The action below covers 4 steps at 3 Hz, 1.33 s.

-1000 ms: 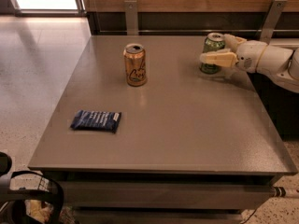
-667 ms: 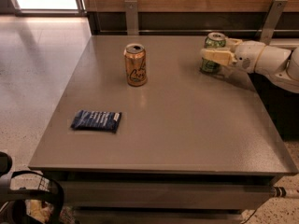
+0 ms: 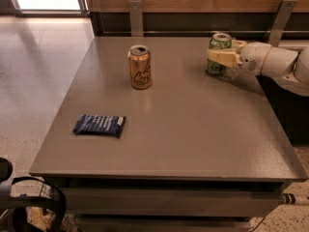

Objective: Move green can near rxbar blueberry

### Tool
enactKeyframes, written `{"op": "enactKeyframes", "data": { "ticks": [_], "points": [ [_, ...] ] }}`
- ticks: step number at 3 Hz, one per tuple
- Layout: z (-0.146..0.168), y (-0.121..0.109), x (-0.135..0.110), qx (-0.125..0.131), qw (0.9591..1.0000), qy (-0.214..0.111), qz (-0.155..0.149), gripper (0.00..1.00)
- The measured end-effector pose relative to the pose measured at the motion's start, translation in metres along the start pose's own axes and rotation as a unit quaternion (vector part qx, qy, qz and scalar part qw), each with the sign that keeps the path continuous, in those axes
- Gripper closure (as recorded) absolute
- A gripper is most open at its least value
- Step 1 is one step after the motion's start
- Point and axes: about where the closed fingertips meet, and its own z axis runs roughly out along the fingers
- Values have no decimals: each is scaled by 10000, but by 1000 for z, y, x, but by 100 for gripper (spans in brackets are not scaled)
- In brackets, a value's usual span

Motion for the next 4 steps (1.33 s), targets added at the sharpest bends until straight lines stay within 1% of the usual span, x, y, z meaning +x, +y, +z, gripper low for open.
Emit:
{"op": "enactKeyframes", "data": {
  "ticks": [1,2,3,4],
  "points": [
    [2,1,0,-13,10000,-1,1,100],
    [2,6,-10,-114,9999,-29,-16,100],
    [-20,39,-50,-99,9997,-174,-131,100],
    [-29,87,-58,-217,9996,-139,-78,100]
  ]
}}
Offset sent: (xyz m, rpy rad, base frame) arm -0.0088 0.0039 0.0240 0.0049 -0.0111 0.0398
